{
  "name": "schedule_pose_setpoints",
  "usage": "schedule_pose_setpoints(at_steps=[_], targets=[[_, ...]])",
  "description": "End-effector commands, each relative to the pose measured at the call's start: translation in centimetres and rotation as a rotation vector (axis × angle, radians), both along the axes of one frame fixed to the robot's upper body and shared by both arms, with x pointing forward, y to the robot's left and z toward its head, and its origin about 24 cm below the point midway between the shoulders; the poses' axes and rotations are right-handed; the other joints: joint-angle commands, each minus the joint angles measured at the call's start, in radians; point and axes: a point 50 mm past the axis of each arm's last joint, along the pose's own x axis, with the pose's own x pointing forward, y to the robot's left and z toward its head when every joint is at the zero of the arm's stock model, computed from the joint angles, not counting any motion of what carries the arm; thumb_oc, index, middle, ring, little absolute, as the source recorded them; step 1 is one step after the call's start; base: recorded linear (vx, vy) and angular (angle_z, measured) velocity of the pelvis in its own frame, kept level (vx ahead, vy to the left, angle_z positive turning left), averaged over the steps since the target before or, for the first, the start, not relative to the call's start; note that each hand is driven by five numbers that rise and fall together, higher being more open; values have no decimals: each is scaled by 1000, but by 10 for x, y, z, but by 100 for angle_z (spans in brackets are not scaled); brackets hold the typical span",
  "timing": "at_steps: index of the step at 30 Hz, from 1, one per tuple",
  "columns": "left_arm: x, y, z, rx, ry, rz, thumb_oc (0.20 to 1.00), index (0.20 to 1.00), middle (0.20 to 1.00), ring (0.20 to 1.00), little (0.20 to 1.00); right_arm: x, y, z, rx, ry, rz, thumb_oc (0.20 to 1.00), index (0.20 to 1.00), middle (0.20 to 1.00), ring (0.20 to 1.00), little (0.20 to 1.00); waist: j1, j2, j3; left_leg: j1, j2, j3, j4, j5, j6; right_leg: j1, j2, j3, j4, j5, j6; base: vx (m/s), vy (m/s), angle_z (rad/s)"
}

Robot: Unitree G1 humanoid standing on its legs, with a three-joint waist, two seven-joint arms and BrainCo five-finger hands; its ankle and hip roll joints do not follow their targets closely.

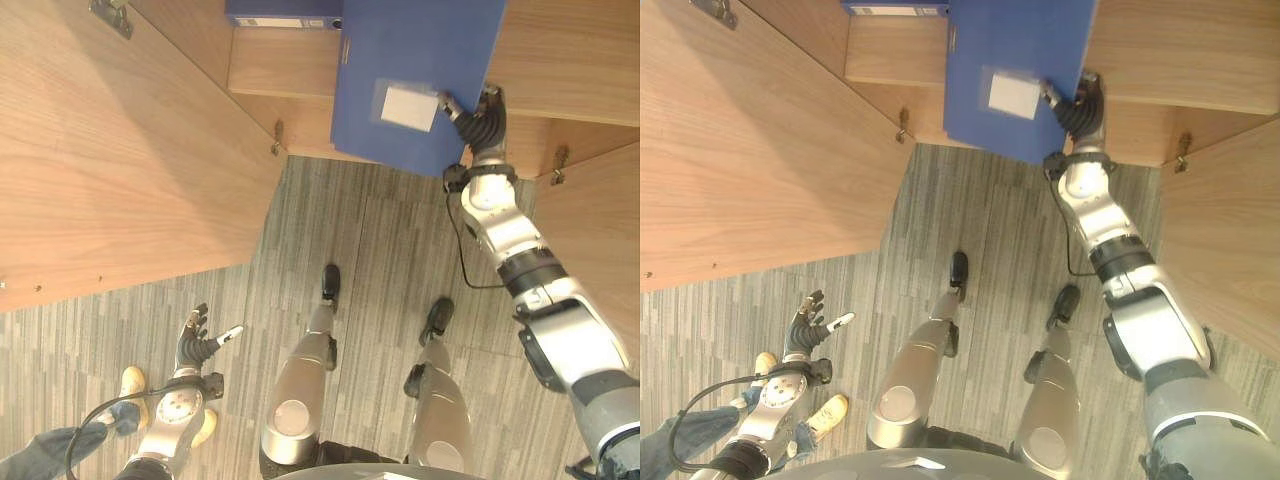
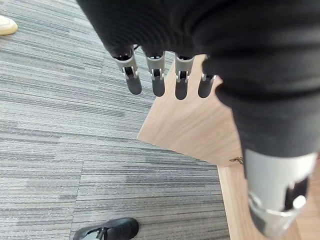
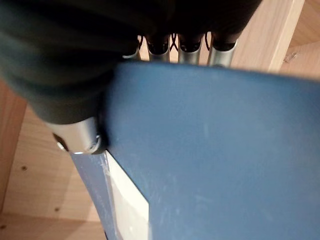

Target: Put the empty folder in the office cabinet

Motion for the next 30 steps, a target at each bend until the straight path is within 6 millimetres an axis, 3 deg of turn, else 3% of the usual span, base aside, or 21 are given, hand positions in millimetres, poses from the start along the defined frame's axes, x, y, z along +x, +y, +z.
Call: schedule_pose_setpoints(at_steps=[1,2,3,7,10,12,13,14,15,19,20,24,26,27,28,29,30], targets=[[-11,5,-3,63,30,-22,1000,1000,1000,1000,1000,-8,1,1,24,-77,1,200,200,200,200,200,5,-22,-97,-70,-32,-44,131,-158,7,-80,-68,25,139,-45,43,30,82,8],[-9,7,-7,80,52,-14,1000,1000,1000,1000,1000,-3,-8,12,55,-90,-67,200,200,200,200,200,12,-23,-95,-76,-42,-52,160,-180,16,-84,-83,21,167,-50,48,15,206,8],[-4,14,-5,108,48,7,1000,1000,1000,1000,1000,1,-20,32,122,-119,-142,200,200,200,200,200,12,2,-77,-84,-60,-66,219,-220,38,-158,-132,43,317,-18,60,15,206,8],[-1,13,-5,120,50,3,1000,1000,1000,1000,1000,4,-28,41,196,-124,-186,200,200,200,200,200,16,15,-63,-84,-74,-64,259,-248,43,-184,-156,47,358,-8,56,29,99,6],[5,10,-3,118,40,-18,1000,1000,1000,1000,1000,5,-39,46,280,-125,-245,200,200,200,200,200,10,14,-58,-83,-97,-66,289,-282,36,-178,-184,20,238,36,62,88,-21,15],[5,10,-3,118,40,-18,1000,1000,1000,1000,1000,5,-39,46,280,-125,-245,200,200,200,200,200,10,14,-58,-83,-97,-66,289,-282,36,-178,-184,20,238,36,62,76,-54,6],[7,8,-4,116,46,-17,1000,1000,1000,1000,1000,5,-44,41,308,-115,-286,200,200,200,200,200,3,22,-55,-74,-87,-81,318,-315,24,-186,-189,13,158,65,75,116,-75,5],[7,8,-4,116,46,-17,1000,1000,1000,1000,1000,5,-44,41,308,-115,-286,200,200,200,200,200,3,22,-55,-74,-87,-81,318,-315,24,-186,-189,13,158,65,75,282,-192,9],[12,2,-5,121,43,-27,1000,1000,1000,1000,1000,5,-51,33,424,-108,-361,200,200,200,200,200,-8,17,-52,-46,-67,-95,333,-336,6,-216,-203,-8,57,82,87,166,-118,4],[17,-6,-8,133,54,-38,1000,1000,1000,1000,1000,2,-56,27,608,-136,-427,200,200,200,200,200,-8,23,-48,-7,-37,-123,342,-358,-9,-211,-195,-32,10,94,91,184,-218,3],[21,-15,-10,148,58,-62,1000,1000,1000,1000,1000,-1,-61,20,769,-159,-484,200,200,200,200,200,5,23,-55,10,-33,-154,339,-371,-22,-212,-198,-33,-4,112,101,186,-339,41],[22,-25,-13,147,64,-92,1000,1000,1000,1000,1000,-6,-72,15,882,-189,-531,200,200,200,200,200,18,28,-73,-1,-47,-200,339,-377,-27,-203,-206,-16,-4,136,109,124,-269,79],[13,-38,-21,140,90,-145,1000,1000,1000,1000,1000,-9,-84,18,945,-210,-576,200,200,200,200,200,37,57,-110,-3,-53,-250,310,-368,-38,-181,-213,-28,-4,163,117,151,-258,79],[13,-38,-21,140,90,-145,1000,1000,1000,1000,1000,-9,-84,18,945,-210,-576,200,200,200,200,200,37,57,-110,-3,-53,-250,310,-368,-38,-181,-213,-28,-4,163,117,162,-231,4],[4,-41,-26,137,115,-169,1000,1000,1000,1000,1000,-11,-90,21,951,-225,-594,200,200,200,200,200,54,87,-129,7,-34,-273,280,-362,-48,-166,-197,-32,0,151,112,111,-147,7],[4,-41,-26,137,115,-169,1000,1000,1000,1000,1000,-11,-90,21,951,-225,-594,200,200,200,200,200,54,87,-129,7,-34,-273,280,-362,-48,-166,-197,-32,0,151,112,147,-224,16],[-1,-42,-30,130,134,-172,1000,1000,1000,1000,1000,-11,-93,26,925,-234,-590,200,200,200,200,200,52,102,-137,4,-35,-291,246,-335,-52,-166,-199,-33,0,145,107,81,-121,37]])
